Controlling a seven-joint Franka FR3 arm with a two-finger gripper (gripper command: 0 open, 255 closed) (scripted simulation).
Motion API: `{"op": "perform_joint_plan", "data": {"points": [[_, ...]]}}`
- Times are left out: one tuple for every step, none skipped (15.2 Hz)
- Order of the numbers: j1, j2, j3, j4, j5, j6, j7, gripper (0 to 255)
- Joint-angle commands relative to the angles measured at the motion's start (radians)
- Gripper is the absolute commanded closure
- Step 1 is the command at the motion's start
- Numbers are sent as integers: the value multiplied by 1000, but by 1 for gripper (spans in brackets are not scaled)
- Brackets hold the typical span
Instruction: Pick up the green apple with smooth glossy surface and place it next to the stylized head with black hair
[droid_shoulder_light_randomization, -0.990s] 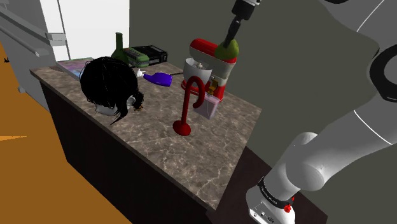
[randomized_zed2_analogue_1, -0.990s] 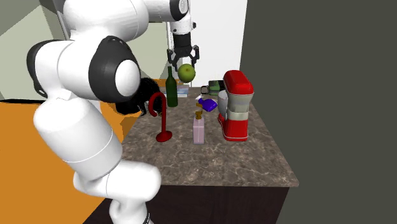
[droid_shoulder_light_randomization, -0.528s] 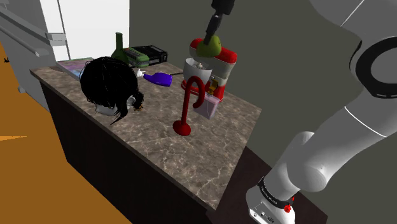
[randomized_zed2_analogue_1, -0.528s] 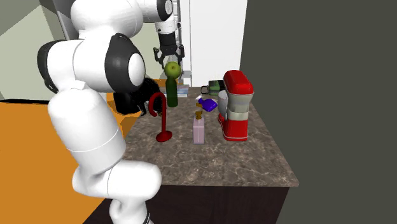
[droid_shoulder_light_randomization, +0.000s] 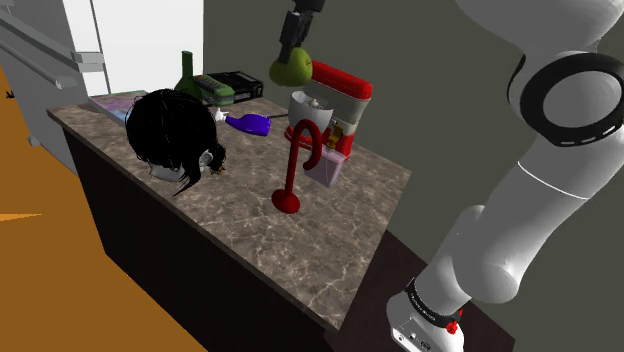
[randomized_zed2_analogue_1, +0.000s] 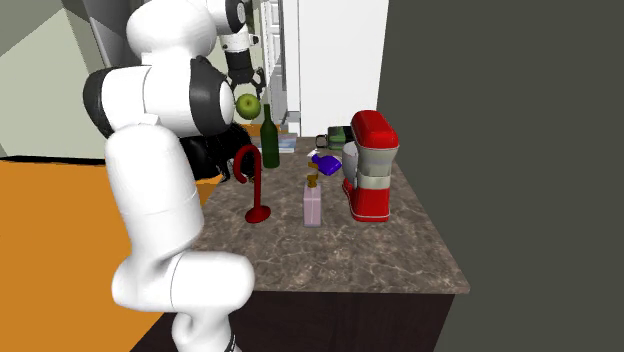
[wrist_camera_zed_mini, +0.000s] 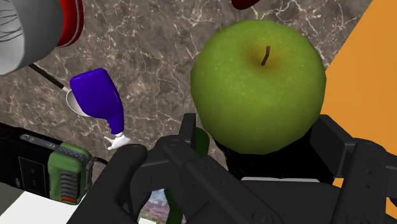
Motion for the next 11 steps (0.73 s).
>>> {"op": "perform_joint_plan", "data": {"points": [[19,60,18,82,-7,-22,37,255],[30,92,27,123,-12,-33,56,255],[42,126,36,168,-18,-45,74,255],[54,162,44,217,-24,-60,92,255],[67,200,51,271,-30,-76,110,255],[80,242,58,331,-38,-95,127,255],[96,289,64,401,-45,-119,143,255],[95,275,63,365,-44,-97,144,255],[94,262,63,331,-43,-76,145,255],[93,251,63,300,-41,-56,145,255],[91,240,62,270,-41,-37,146,255]]}}
